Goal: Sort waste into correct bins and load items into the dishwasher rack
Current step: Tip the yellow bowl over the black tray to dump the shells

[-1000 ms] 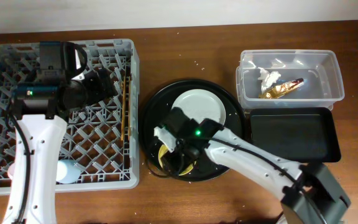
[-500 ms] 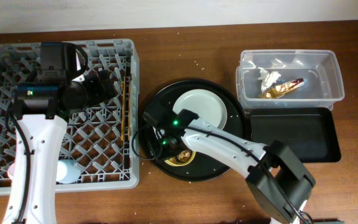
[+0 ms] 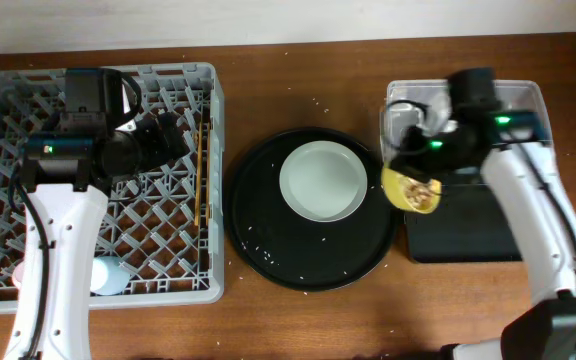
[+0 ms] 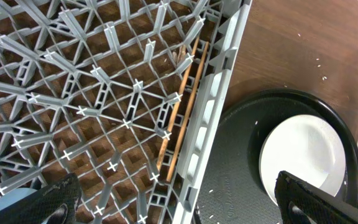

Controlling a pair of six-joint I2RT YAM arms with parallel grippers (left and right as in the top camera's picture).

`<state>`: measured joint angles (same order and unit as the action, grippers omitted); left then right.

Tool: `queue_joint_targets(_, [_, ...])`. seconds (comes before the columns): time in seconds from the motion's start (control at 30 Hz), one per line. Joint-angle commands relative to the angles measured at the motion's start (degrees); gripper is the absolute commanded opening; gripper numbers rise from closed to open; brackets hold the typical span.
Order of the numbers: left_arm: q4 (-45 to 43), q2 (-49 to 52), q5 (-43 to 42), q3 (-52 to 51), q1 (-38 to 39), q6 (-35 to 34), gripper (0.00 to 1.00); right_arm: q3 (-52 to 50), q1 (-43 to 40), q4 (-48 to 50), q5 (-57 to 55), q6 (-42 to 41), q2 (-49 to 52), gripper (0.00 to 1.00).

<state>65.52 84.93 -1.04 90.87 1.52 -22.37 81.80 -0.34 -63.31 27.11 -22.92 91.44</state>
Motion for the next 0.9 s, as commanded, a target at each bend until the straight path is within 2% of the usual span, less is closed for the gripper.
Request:
queue_joint_targets(0.0, [0.1, -0.1, 0.4, 0.3, -0.1, -0.8, 0.99, -2.1, -10.8, -3.6, 14.1, 11.2, -1.0, 0.04])
queue_joint_targets(0.03, [0.1, -0.1, 0.4, 0.3, -0.1, -0.7, 0.99, -4.5, -16.5, -4.7, 20.5, 17.2, -1.0, 0.04])
queue_joint_targets(0.17, [0.1, -0.1, 0.4, 0.3, -0.1, -0.8, 0.99, -13.8, -30.3, -4.0, 41.9, 39.4, 2.9, 0.04])
queue_joint_targets(0.3, [0.1, -0.1, 0.4, 0.3, -0.1, -0.7, 0.99, -20.6, -34.4, -3.6, 57.5, 52.8, 7.8, 0.04])
queue_joint_targets(0.33, [0.1, -0.1, 0.4, 0.3, -0.1, -0.7, 0.99, -21.9, -34.6, -2.9, 58.0, 55.1, 8.8, 0.04])
queue_joint_targets(0.67, [0.1, -0.1, 0.4, 0.3, -0.1, -0.8, 0.99, -22.7, -34.6, -1.6, 58.2, 57.6, 9.3, 0.04])
queue_joint_targets(0.73, [0.1, -0.1, 0.4, 0.3, -0.1, -0.7, 0.99, -22.7, -34.6, -1.2, 56.7, 52.0, 9.3, 0.04])
queue_joint_targets(0.77, [0.1, -0.1, 0.4, 0.3, -0.1, -0.7, 0.99, -22.7, -34.4, -3.4, 58.2, 56.5, 9.2, 0.04])
queue_joint_targets(0.8, [0.1, -0.1, 0.4, 0.3, -0.1, -0.7, 0.99, -22.8, -34.6, -1.7, 56.6, 56.8, 9.3, 0.04])
queue_joint_targets(0.83, [0.1, -0.1, 0.4, 0.3, -0.1, -0.7, 0.99, -22.7, -34.5, -2.9, 58.9, 53.1, 9.1, 0.04])
queue_joint_targets(0.87, [0.1, -0.1, 0.4, 0.3, -0.1, -0.7, 0.99, -22.6, -34.0, -2.0, 58.2, 54.8, 9.0, 0.04])
